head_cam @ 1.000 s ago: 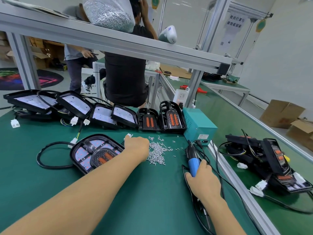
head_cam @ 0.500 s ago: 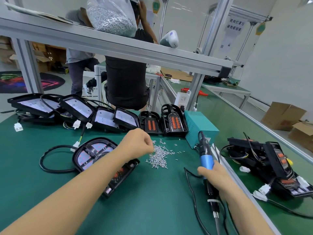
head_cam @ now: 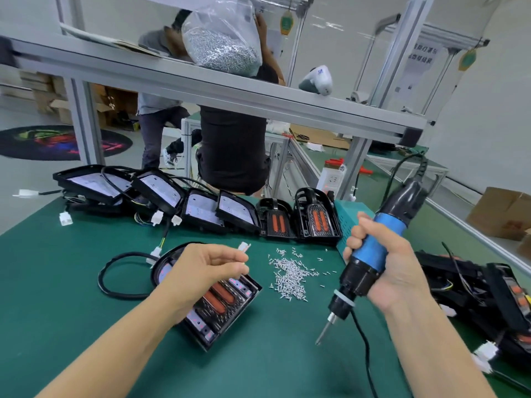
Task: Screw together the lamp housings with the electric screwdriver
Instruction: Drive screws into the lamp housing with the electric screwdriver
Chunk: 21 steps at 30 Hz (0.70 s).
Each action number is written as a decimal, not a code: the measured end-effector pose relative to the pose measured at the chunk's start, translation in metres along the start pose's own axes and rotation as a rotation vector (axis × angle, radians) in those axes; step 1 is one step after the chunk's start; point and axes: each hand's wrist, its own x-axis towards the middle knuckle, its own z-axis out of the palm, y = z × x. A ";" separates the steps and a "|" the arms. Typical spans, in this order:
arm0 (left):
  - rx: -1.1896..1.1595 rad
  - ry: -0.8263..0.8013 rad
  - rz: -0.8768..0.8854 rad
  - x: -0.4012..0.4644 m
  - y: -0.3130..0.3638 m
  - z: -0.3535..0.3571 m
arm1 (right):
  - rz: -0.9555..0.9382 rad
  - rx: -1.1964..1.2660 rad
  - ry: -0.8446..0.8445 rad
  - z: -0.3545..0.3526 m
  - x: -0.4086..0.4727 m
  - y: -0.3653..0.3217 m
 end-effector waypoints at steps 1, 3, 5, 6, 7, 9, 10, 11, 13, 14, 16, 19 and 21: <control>-0.010 0.022 0.003 -0.003 -0.002 -0.003 | -0.026 0.021 -0.006 0.007 0.000 0.002; -0.038 0.049 0.001 -0.007 -0.004 -0.008 | -0.073 0.058 -0.018 0.019 0.000 0.006; -0.079 0.064 -0.011 -0.010 -0.006 -0.012 | -0.116 0.095 -0.026 0.030 0.001 0.010; -0.095 0.074 -0.016 -0.012 -0.006 -0.013 | -0.139 0.108 -0.025 0.035 0.002 0.013; -0.109 0.083 -0.019 -0.013 -0.006 -0.013 | -0.164 0.117 -0.021 0.040 0.002 0.016; -0.150 0.096 -0.032 -0.015 -0.007 -0.013 | -0.210 0.149 -0.015 0.049 0.002 0.022; -0.181 0.100 -0.042 -0.016 -0.007 -0.013 | -0.232 0.179 -0.017 0.053 0.001 0.025; -0.210 0.102 -0.054 -0.017 -0.008 -0.014 | -0.252 0.218 -0.018 0.058 0.001 0.027; -0.259 0.096 -0.068 -0.019 -0.010 -0.015 | -0.282 0.309 -0.015 0.066 0.000 0.030; -0.284 0.087 -0.070 -0.021 -0.011 -0.015 | -0.296 0.345 -0.013 0.070 -0.001 0.031; -0.340 0.063 -0.060 -0.024 -0.011 -0.016 | -0.329 0.394 -0.016 0.077 -0.001 0.032; -0.392 0.041 -0.042 -0.028 -0.013 -0.016 | -0.369 0.428 -0.032 0.087 -0.001 0.034; -0.410 0.041 -0.039 -0.028 -0.014 -0.015 | -0.380 0.416 -0.051 0.091 -0.002 0.037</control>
